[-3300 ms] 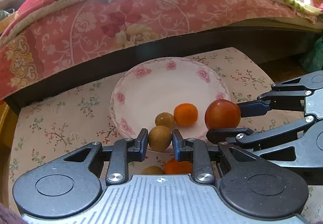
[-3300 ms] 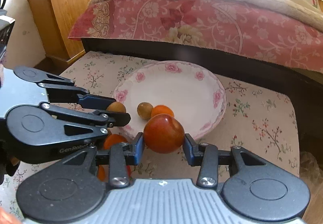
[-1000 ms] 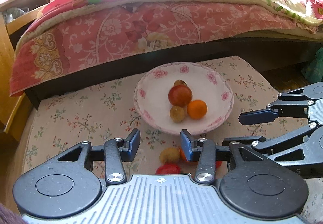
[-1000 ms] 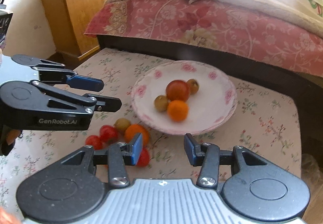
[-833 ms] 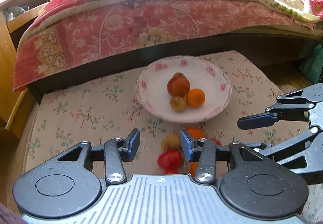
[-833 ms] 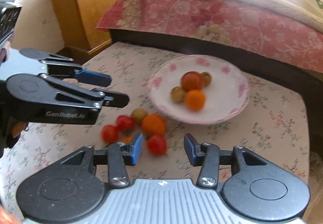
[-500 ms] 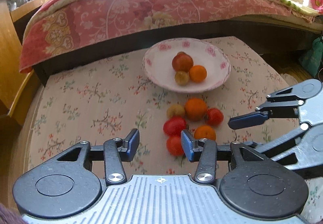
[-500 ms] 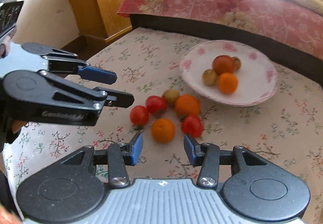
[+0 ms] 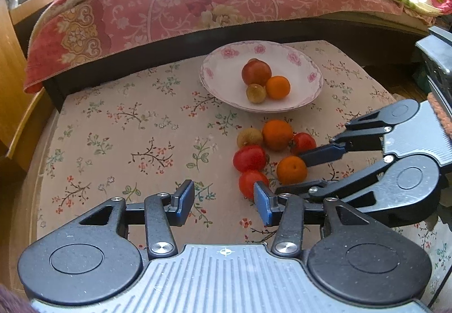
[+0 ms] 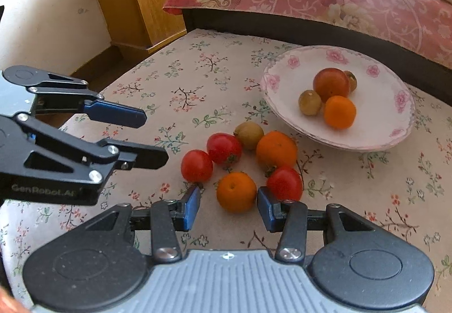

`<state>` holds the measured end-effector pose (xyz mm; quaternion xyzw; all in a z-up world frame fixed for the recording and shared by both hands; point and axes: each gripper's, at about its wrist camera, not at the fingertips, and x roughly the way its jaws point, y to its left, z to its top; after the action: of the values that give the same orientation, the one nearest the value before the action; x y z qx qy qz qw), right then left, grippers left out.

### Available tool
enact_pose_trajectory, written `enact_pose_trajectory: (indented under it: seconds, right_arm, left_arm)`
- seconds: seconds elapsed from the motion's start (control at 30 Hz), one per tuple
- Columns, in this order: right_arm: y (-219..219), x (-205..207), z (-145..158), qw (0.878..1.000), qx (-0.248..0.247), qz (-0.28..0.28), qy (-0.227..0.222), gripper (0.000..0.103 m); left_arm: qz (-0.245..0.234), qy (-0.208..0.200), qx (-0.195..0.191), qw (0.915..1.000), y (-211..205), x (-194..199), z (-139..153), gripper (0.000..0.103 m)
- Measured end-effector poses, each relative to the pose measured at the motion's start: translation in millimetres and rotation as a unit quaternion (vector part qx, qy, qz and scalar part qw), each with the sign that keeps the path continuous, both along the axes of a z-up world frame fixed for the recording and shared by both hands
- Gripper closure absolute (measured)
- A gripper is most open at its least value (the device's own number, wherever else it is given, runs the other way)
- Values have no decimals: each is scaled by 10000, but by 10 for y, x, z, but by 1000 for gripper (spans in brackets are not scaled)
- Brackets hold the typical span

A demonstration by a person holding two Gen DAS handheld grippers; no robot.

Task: Organize fruits
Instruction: 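Withdraw both tools from the plate toward the remaining fruit, then grasp a cherry tomato with the left tool while the right tool grasps an orange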

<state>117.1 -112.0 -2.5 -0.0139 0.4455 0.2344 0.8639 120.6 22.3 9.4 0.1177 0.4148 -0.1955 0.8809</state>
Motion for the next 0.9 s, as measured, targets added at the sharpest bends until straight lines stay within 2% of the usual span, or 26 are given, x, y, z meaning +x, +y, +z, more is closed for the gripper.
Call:
enact_pose_trajectory:
  seconds: [0.1, 0.2, 0.43, 0.73, 0.83, 0.9]
  right_arm:
    - [21, 38, -19, 10000, 8, -1, 10, 57]
    - [16, 41, -23, 9999, -123, -28, -46, 69]
    - [-67, -26, 9, 9999, -151, -36, 16, 69]
    - [-265, -171, 41, 9995, -190, -237, 133, 69]
    - [-315, -219, 39, 9992, -202, -281, 182, 69]
    - [-351, -251, 39, 9991, -247, -310, 181, 69]
  left_arm:
    - [-39, 40, 13, 10000, -10, 8, -19, 48]
    - [-87, 80, 16, 9999, -39, 19, -44, 48]
    - [-287, 153, 40, 9995, -186, 44, -134, 48]
    - [-226, 229, 111, 9994, -319, 137, -303, 50]
    - [-194, 264, 121, 9994, -349, 176, -352, 55]
    - [-175, 282, 61, 9994, -357, 180, -344, 63]
